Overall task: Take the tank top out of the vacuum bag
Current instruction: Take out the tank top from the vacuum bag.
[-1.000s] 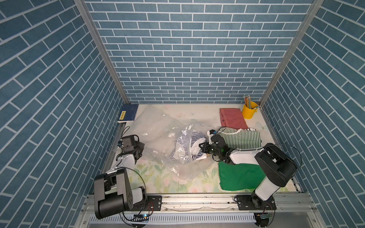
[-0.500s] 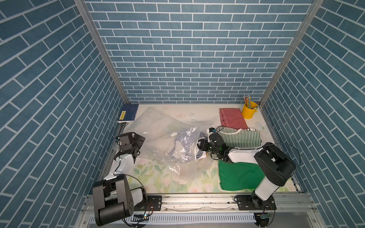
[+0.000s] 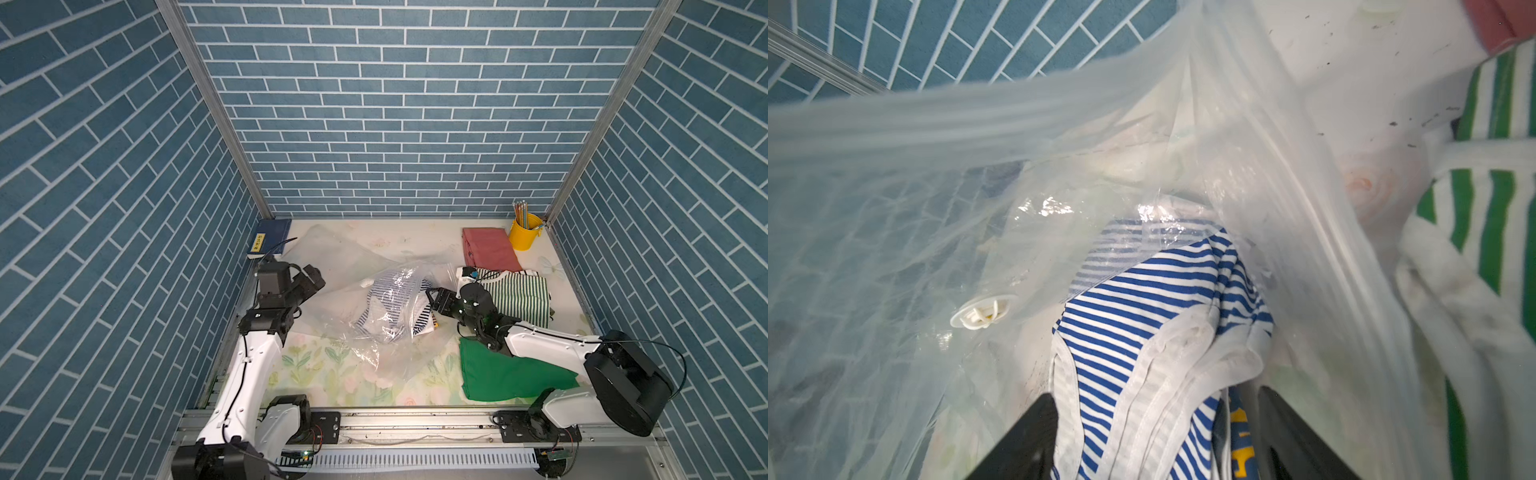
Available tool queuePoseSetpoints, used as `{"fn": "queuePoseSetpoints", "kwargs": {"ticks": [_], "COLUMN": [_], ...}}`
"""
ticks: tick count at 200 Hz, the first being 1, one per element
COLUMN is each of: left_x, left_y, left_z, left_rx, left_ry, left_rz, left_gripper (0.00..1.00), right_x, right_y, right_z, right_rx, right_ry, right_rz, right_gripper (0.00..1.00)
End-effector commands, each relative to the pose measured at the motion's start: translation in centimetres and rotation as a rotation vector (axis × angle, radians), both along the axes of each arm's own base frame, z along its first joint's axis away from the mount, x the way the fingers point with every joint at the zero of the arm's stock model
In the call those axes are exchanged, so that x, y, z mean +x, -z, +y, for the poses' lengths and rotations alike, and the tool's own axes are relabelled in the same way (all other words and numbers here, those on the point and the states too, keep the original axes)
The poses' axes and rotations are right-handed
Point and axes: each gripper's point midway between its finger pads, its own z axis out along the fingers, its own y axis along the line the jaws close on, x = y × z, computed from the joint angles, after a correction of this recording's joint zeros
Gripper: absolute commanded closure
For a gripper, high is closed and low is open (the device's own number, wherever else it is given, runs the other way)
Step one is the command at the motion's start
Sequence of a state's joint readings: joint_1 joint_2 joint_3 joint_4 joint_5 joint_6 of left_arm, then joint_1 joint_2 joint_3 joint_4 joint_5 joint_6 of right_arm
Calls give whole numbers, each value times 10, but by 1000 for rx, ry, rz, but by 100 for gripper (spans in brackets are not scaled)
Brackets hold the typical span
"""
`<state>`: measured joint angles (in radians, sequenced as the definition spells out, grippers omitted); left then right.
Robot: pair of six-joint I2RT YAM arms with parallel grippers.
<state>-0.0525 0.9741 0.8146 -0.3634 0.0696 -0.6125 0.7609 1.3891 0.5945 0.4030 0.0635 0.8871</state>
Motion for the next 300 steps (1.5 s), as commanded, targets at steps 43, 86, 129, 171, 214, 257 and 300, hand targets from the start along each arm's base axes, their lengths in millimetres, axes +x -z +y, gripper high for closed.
{"fn": "queuePoseSetpoints", "kwargs": {"ticks": [43,86,129,171,214,257,300], "left_x": [-7,-23,-49,-69,-65,-64,-63], "left_y": [-70,-74,-40,-15,-9,-8,-7], "left_z": [-105,-183,-234,-270,-257,-255,-265], "left_rx": [257,385,506,422,456,463,444], "left_ry": [249,397,501,581,519,517,546], "left_rz": [-117,-131,-95,-94,-101,-107,-123], "left_gripper": [0,0,0,0,19,88,100], "right_x": [-11,-9,-10,-14,-19,-23,-24], "right_y": [4,16,22,26,23,19,22], "right_z": [-10,-13,-18,-19,-17,-2,19], "right_rx": [-81,-70,-45,-52,19,95,124], "right_ry": [-39,0,27,1,-4,-63,-147], "right_rz": [5,39,38,24,12,19,54], "right_gripper": [29,31,33,33,33,34,40]}}
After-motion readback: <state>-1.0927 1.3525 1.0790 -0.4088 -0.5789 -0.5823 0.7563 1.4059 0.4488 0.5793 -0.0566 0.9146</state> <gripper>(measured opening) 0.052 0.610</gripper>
